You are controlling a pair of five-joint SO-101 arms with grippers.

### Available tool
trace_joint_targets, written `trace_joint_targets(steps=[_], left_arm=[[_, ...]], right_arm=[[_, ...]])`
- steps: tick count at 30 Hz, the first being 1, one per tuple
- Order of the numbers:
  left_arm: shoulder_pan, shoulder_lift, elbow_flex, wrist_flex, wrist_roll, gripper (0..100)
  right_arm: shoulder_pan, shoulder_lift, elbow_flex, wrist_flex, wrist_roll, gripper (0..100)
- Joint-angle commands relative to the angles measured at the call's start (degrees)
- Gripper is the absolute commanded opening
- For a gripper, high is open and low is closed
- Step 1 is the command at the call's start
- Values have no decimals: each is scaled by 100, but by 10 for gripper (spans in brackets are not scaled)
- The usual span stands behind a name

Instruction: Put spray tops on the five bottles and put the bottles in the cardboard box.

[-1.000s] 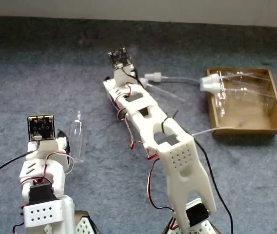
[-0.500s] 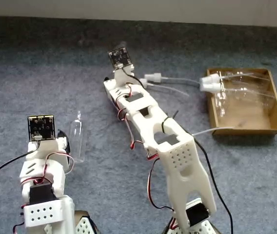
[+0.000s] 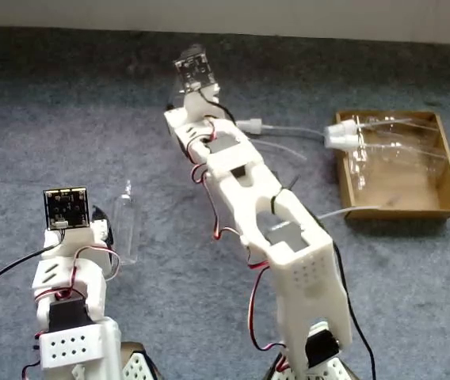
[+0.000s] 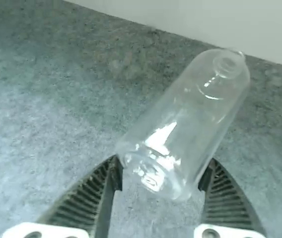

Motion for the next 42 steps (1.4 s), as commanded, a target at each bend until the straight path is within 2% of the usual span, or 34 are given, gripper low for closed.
trace_joint_targets(steps=[1,17,26,31,35,42], left_arm=[[127,-57,22,-132,-44,66],[127,-57,48,-149,-44,66],[127,-57,48,-149,-44,66],[127,-57,48,-149,-44,66],[127,-57,57,-149,-44,66],[127,-57,57,-149,-44,66]], right_arm=[[75,-963,-4,804,-9,170],[57,-2993,-13,5156,0,170],[57,-3389,-4,7002,0,170],[57,-3389,330,7354,0,170],[-66,-3389,1226,7319,0,170],[-602,-3389,2422,7029,0,170]])
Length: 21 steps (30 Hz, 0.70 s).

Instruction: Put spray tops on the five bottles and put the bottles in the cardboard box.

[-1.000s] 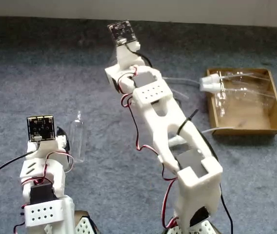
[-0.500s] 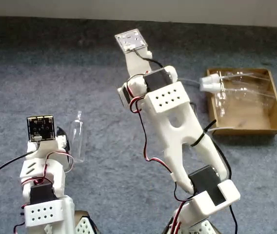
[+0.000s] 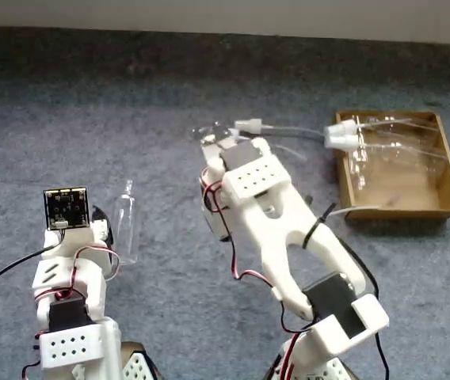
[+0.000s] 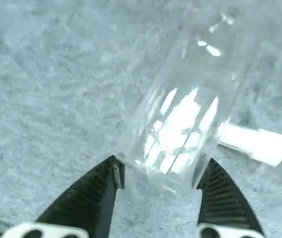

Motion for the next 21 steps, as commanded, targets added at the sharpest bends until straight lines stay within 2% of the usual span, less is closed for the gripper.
trace_joint_targets(steps=[1,5,12,17,21], left_arm=[[127,-57,57,-149,-44,66],[127,-57,57,-149,-44,66],[127,-57,57,-149,-44,66],[127,-57,57,-149,-44,66],[127,-57,57,-149,-44,66]], right_arm=[[-286,-277,347,-365,-9,170],[-321,-303,769,-910,-9,170],[-365,-268,892,-901,44,170],[-418,-312,1051,-875,1099,172],[-409,-312,1051,-523,1116,242]])
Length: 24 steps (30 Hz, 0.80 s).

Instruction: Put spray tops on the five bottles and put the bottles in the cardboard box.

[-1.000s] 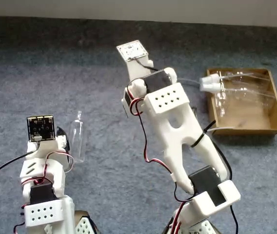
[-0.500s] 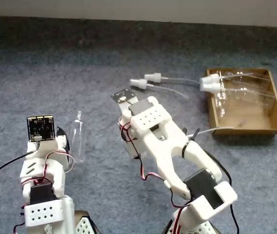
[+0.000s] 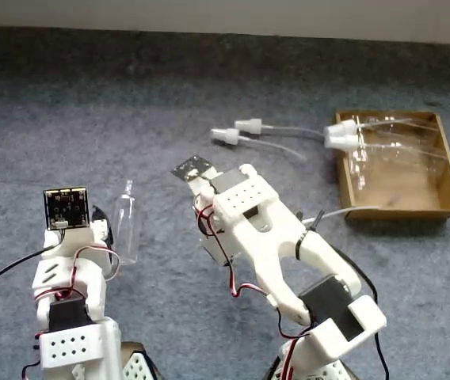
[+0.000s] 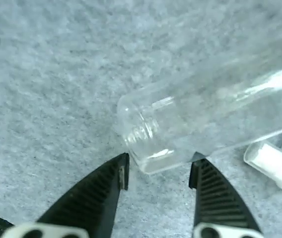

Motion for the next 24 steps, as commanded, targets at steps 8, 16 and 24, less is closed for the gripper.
trace_joint_targets(steps=[8,16,24], left_arm=[[127,-57,57,-149,-44,66],[127,-57,66,-158,-44,66],[127,-57,110,-167,-44,66]], right_arm=[[-110,-303,-1253,1481,97,300],[-84,-259,-2756,1675,-1371,300],[57,-242,-2888,971,-3824,303]])
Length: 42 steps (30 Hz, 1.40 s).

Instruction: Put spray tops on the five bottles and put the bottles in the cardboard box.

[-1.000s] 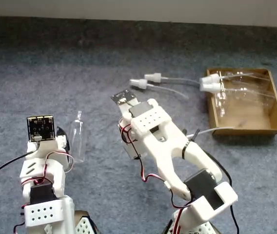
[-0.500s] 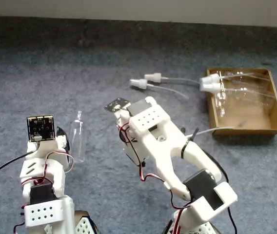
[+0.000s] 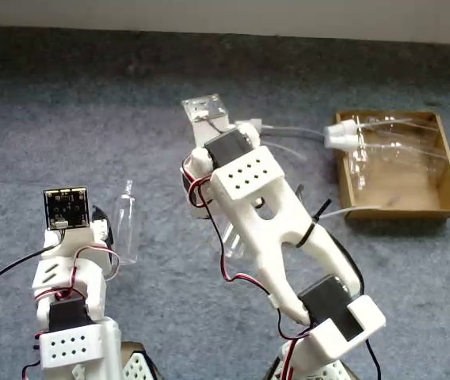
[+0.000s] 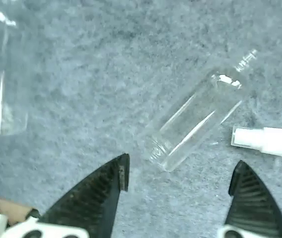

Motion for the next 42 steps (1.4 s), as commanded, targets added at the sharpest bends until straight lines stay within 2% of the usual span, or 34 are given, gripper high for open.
trace_joint_targets(steps=[1,5,11,19,35,42], left_arm=[[127,-57,110,-167,-44,66],[127,-57,119,-167,-44,66],[127,-57,119,-167,-44,66],[127,-57,119,-167,-44,66],[224,-57,136,-167,-44,66],[277,-57,145,-167,-44,66]], right_arm=[[75,-251,-40,-479,-1178,303],[92,-251,567,-901,-1793,303],[119,-251,1516,-2088,-1837,303],[1007,-242,2527,-3864,-1837,302],[1112,-215,2659,-3978,-1846,301],[1147,558,2598,-3987,-1846,301]])
